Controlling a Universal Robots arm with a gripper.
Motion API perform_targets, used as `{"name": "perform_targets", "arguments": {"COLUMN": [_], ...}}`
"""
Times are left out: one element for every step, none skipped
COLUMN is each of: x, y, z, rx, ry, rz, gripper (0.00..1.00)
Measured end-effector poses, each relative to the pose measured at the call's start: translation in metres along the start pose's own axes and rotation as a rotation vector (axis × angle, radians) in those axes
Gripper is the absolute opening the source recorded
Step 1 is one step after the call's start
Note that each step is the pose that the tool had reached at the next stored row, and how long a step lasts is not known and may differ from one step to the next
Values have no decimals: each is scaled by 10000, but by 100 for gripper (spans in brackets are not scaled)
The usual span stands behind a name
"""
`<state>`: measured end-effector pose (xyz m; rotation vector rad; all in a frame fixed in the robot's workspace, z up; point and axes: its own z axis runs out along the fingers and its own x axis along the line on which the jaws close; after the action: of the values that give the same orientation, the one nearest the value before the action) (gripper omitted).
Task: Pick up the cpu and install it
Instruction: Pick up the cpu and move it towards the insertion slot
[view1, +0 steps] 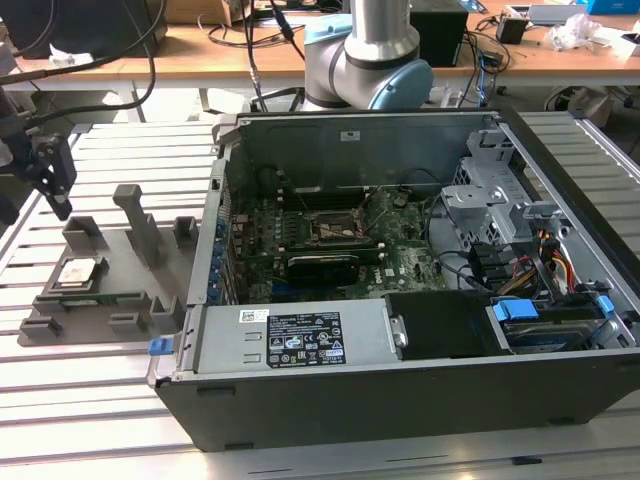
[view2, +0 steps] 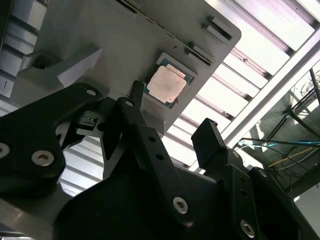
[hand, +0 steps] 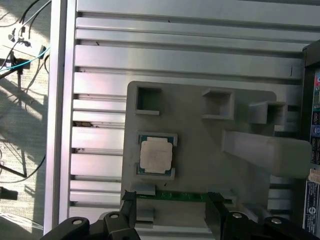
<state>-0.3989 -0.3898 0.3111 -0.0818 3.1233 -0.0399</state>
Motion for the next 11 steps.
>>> {"name": "perform_targets", "arguments": {"x": [0,0,0,0,1,1,1,1,2,2,2], "y": [0,0,0,1,1,1,1,2,2,3,4], "z": [8,15,21,29,38,47,59,79,93,119,145], "rx": [0,0,0,0,0,0,1,0,0,0,0], "ry": [0,-1,0,0,0,0,0,-1,0,1,0], "rz": [0,0,0,0,0,0,0,0,0,0,0], "gripper": [66,66,66,66,66,66,66,66,66,66,66]}}
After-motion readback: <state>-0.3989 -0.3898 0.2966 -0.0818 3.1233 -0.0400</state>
